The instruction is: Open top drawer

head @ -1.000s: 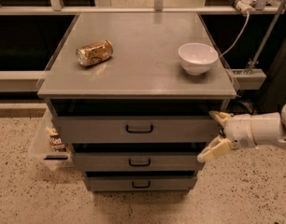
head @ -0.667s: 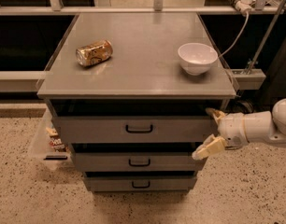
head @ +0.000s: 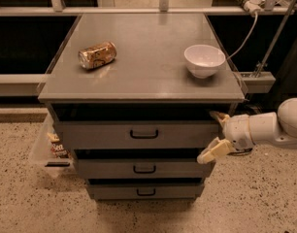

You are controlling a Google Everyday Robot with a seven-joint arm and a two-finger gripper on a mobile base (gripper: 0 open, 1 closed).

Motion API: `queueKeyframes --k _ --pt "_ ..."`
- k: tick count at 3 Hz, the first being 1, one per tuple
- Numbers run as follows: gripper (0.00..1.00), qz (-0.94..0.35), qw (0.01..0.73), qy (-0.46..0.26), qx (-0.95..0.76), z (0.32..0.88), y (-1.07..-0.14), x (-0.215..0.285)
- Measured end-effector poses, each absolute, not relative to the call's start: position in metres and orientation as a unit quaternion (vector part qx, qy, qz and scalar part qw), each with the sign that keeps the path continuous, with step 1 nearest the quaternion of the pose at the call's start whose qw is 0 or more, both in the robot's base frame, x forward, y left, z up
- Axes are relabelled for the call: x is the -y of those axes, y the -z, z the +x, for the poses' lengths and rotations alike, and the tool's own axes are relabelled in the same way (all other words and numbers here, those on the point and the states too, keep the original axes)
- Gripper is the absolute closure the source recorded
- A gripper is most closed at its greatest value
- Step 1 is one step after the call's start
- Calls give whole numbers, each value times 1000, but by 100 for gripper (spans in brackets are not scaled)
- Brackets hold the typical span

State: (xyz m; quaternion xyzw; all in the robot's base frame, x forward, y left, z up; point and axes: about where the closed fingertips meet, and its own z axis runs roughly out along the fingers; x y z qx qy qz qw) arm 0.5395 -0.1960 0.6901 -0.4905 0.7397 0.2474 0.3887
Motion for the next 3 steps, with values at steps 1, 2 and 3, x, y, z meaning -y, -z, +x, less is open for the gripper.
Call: queueKeyframes --k 1,2,3 --pt "0 -503 378 -243 -738 556 -687 185" --pt "0 -518 364 -233 -738 572 -688 175" --pt "0 -520 363 -233 -737 573 -687 173"
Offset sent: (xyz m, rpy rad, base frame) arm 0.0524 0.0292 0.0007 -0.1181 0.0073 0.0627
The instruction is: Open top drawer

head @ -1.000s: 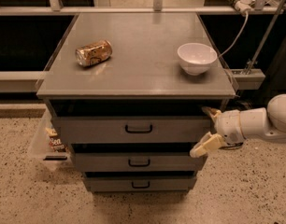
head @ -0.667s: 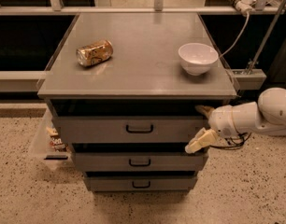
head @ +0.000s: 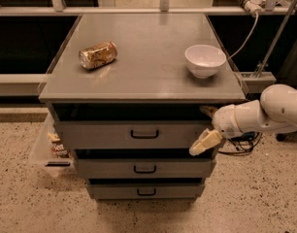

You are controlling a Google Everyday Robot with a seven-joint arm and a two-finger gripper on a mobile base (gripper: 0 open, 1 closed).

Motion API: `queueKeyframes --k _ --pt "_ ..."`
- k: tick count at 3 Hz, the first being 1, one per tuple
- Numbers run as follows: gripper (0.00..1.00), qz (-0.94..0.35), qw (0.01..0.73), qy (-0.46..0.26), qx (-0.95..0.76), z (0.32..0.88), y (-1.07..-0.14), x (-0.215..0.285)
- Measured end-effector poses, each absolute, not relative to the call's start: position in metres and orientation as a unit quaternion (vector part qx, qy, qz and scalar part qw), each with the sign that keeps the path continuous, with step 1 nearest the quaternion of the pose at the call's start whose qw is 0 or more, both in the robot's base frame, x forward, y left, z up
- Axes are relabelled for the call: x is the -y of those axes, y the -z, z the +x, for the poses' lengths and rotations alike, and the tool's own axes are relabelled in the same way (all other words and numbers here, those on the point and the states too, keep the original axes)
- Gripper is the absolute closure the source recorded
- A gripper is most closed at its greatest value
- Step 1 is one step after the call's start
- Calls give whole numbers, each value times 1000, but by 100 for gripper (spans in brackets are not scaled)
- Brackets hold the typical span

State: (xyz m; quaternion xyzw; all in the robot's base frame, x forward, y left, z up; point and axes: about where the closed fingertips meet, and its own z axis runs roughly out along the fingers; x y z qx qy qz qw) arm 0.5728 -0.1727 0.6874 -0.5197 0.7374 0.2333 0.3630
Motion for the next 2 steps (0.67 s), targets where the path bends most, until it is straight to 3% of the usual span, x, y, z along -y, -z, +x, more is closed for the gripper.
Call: queueKeyframes --k 2 --pt "0 -509 337 -243 -754 560 -679 181"
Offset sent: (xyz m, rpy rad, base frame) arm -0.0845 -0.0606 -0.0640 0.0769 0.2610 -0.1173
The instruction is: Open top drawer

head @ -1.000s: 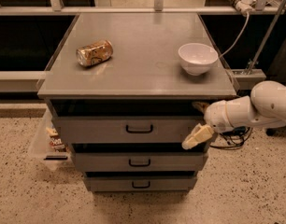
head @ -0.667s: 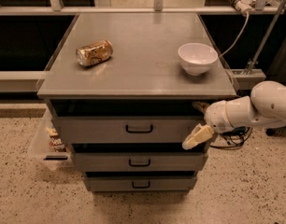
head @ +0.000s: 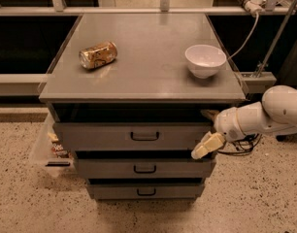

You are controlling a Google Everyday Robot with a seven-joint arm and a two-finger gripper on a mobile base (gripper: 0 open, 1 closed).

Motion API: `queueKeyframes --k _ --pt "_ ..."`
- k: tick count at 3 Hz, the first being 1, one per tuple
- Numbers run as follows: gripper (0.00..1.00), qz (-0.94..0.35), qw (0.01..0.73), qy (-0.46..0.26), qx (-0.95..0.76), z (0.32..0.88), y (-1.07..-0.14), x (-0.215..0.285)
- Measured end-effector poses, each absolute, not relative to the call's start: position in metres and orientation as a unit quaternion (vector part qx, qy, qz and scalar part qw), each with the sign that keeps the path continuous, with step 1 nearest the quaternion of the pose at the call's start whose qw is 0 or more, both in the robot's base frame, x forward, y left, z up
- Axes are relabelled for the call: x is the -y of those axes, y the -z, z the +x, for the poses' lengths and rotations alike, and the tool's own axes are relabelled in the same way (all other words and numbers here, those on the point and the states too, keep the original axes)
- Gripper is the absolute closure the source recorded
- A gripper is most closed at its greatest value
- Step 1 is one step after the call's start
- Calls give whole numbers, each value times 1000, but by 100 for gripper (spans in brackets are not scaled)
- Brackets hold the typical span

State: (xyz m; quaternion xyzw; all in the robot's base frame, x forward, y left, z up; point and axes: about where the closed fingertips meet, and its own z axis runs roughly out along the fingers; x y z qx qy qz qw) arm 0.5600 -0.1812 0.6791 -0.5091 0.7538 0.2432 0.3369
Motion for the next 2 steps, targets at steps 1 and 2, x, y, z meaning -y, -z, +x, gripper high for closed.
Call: queueKeyframes --k 1,2 --pt "0 -495 329 -263 -760 536 -680 186" --pt "0 -495 328 -263 -760 535 -686 185"
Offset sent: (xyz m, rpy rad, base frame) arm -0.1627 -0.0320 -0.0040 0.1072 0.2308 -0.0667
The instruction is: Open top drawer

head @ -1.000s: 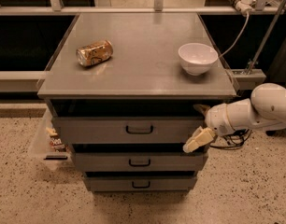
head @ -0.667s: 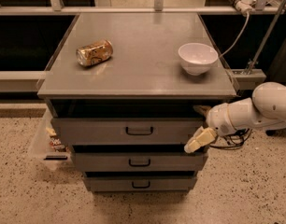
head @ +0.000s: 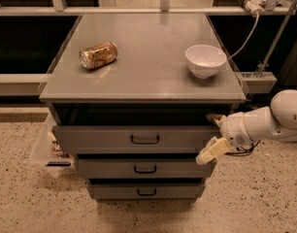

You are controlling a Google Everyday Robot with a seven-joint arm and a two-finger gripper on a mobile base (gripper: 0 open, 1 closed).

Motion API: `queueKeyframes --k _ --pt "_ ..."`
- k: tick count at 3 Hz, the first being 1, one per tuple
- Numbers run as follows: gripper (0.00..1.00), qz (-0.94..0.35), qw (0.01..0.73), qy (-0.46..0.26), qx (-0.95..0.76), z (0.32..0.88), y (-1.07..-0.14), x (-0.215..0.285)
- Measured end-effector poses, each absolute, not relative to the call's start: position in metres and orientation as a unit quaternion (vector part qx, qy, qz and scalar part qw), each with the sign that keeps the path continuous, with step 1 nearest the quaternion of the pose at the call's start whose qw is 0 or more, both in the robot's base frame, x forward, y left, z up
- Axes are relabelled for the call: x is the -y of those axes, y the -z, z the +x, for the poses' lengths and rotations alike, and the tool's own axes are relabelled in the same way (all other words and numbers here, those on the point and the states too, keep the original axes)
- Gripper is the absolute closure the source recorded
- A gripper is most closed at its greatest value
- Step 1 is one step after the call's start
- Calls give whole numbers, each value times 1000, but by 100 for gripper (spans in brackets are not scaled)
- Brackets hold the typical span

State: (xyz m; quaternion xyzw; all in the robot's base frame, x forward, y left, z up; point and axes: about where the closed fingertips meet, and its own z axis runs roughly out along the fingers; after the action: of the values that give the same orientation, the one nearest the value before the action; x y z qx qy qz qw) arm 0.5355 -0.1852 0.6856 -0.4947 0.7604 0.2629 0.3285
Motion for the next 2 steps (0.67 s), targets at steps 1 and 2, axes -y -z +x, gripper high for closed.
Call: queueKeyframes --k 1,2 --pt "0 -491 320 -274 -762 516 -685 185" --pt "0 -485 307 -297 -763 466 -697 182"
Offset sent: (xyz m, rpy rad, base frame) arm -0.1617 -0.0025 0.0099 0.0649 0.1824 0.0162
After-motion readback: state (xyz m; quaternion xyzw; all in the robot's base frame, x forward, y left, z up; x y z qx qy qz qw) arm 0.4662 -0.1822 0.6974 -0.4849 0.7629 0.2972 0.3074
